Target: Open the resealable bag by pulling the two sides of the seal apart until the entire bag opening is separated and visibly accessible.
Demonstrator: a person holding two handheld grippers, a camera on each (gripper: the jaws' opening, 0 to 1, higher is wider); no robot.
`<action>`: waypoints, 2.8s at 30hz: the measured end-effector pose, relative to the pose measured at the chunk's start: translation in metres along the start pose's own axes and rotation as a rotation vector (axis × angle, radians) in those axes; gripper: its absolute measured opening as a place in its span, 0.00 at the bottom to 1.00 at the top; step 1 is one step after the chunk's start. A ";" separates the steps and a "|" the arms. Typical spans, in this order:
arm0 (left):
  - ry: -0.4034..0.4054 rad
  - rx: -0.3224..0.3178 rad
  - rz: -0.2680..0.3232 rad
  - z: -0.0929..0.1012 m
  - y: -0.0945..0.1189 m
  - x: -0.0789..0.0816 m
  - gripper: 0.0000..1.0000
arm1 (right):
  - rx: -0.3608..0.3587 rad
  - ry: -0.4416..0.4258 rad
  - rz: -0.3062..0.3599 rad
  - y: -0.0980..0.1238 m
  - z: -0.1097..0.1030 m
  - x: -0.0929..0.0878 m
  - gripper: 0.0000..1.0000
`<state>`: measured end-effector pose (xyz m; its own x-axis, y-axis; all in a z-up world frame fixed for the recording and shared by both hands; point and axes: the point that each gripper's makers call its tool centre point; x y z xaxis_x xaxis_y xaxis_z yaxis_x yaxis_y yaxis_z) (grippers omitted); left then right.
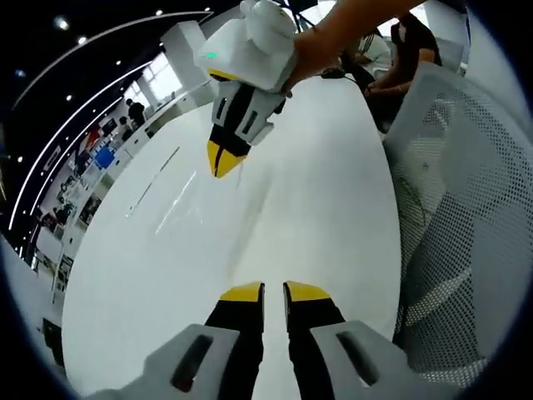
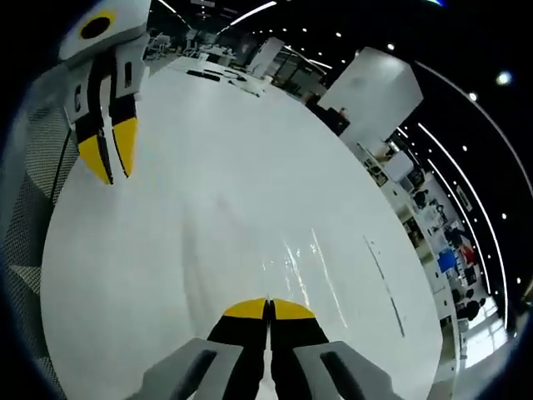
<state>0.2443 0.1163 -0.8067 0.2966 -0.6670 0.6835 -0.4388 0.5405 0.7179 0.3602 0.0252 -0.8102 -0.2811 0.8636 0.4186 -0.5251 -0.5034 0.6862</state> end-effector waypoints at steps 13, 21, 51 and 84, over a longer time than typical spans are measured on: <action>0.011 0.013 -0.006 -0.002 0.003 -0.002 0.08 | 0.110 -0.086 0.048 0.002 -0.027 0.005 0.13; 0.040 0.033 0.002 -0.006 0.007 -0.005 0.09 | 0.130 -0.218 0.102 0.011 -0.030 0.011 0.34; 0.438 0.152 0.226 -0.024 0.058 -0.005 0.91 | -0.046 -0.646 0.287 0.094 -0.048 0.028 1.00; 0.378 0.192 0.239 0.012 0.058 -0.031 0.76 | -0.234 -0.682 0.120 0.114 -0.101 0.017 0.98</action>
<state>0.1994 0.1625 -0.7876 0.4402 -0.2839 0.8518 -0.6702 0.5275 0.5222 0.2146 -0.0149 -0.7844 0.1752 0.5561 0.8125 -0.7015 -0.5085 0.4993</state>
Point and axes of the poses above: the point that each gripper's makers call its tool centre point, and the gripper's own axes: y roughly backward along the fingers, z roughly to its right, x roughly out of its top, and after that the axes turned 14 degrees about y, right-handed
